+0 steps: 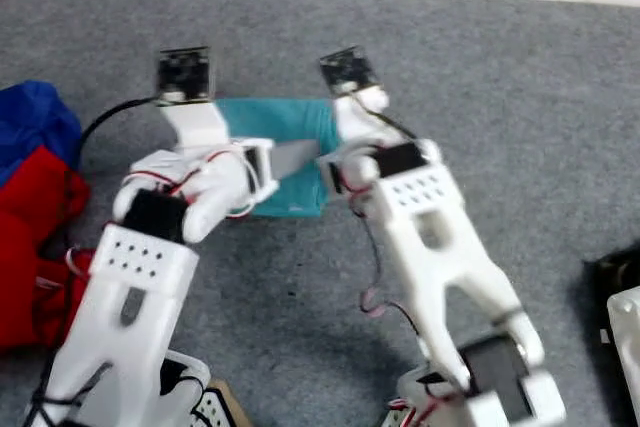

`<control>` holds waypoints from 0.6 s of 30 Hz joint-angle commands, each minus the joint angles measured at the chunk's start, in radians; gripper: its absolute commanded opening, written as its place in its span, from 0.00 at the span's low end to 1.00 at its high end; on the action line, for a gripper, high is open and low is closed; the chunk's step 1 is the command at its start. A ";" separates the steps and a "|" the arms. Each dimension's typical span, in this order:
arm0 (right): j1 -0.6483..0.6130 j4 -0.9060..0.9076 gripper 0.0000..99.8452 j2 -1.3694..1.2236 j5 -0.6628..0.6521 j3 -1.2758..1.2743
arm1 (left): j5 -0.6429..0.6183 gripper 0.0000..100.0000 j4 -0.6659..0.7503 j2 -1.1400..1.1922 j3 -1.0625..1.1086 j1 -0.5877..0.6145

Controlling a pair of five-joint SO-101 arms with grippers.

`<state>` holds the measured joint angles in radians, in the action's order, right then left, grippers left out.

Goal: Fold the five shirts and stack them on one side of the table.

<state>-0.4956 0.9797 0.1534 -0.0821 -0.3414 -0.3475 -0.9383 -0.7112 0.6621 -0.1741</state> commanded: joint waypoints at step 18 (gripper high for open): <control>-0.045 -0.199 0.31 -0.320 0.054 0.278 | -0.009 0.40 0.210 0.179 0.024 0.202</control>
<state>-0.5616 0.7986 -0.1534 -0.0361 -0.1419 -0.3475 -0.7772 -0.5915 0.7158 0.0130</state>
